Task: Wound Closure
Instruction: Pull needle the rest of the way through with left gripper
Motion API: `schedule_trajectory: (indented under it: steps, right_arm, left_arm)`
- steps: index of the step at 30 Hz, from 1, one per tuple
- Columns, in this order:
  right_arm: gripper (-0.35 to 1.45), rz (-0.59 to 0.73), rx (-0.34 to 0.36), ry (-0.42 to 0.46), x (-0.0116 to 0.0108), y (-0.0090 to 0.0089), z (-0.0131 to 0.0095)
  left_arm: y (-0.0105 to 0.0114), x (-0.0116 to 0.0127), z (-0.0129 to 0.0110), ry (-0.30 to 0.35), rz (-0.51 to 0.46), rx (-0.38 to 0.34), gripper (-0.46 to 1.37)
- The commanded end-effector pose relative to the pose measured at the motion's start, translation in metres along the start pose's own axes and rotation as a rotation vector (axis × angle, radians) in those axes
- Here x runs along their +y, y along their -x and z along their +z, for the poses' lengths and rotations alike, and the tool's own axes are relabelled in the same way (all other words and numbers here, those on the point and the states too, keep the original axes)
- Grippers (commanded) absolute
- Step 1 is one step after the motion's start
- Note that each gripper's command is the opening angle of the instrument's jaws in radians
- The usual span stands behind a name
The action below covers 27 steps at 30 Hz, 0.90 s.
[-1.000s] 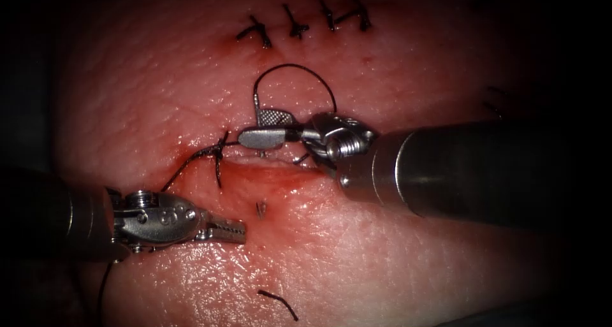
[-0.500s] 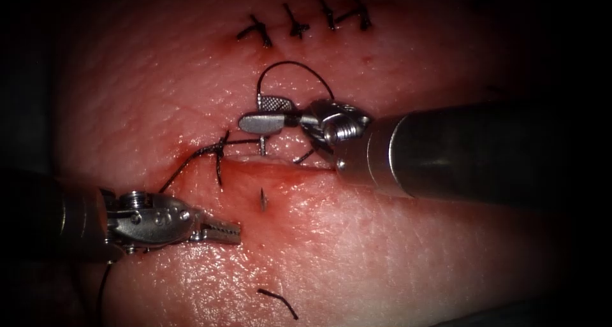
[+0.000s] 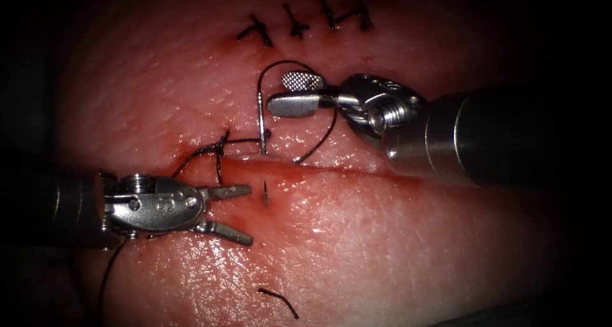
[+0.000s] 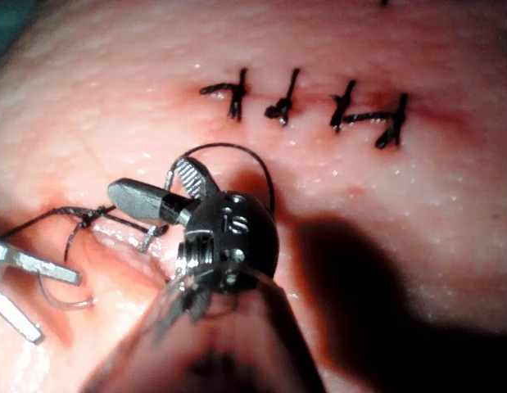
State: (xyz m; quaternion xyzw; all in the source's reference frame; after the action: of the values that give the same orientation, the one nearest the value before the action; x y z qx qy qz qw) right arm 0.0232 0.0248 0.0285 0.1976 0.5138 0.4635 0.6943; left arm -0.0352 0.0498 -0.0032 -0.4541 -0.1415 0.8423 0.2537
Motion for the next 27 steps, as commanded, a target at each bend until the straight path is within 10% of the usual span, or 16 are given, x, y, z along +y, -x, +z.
schedule_trajectory:
  steps: [1,5,16,27]
  right_arm:
    - [1.17,-0.063,-0.007,-0.007,-0.0002,-0.0002,-0.0007]
    - [1.15,-0.153,-0.011,-0.019,-0.0008,-0.0007,-0.0021]
    - [1.07,-0.186,-0.005,-0.034,-0.0015,0.0005,-0.0046]
    - [1.01,-0.223,0.016,-0.074,-0.0041,0.0048,-0.0059]
  left_arm:
    - [-0.0001,0.0,0.0,-0.009,0.007,0.006,0.21]
    - [-0.0004,0.0,0.0005,-0.007,0.021,0.015,0.05]
    - [-0.0011,-0.0004,0.0023,0.036,0.107,0.061,0.31]
    - [-0.0008,-0.0012,0.0035,0.086,0.082,0.09,-0.16]
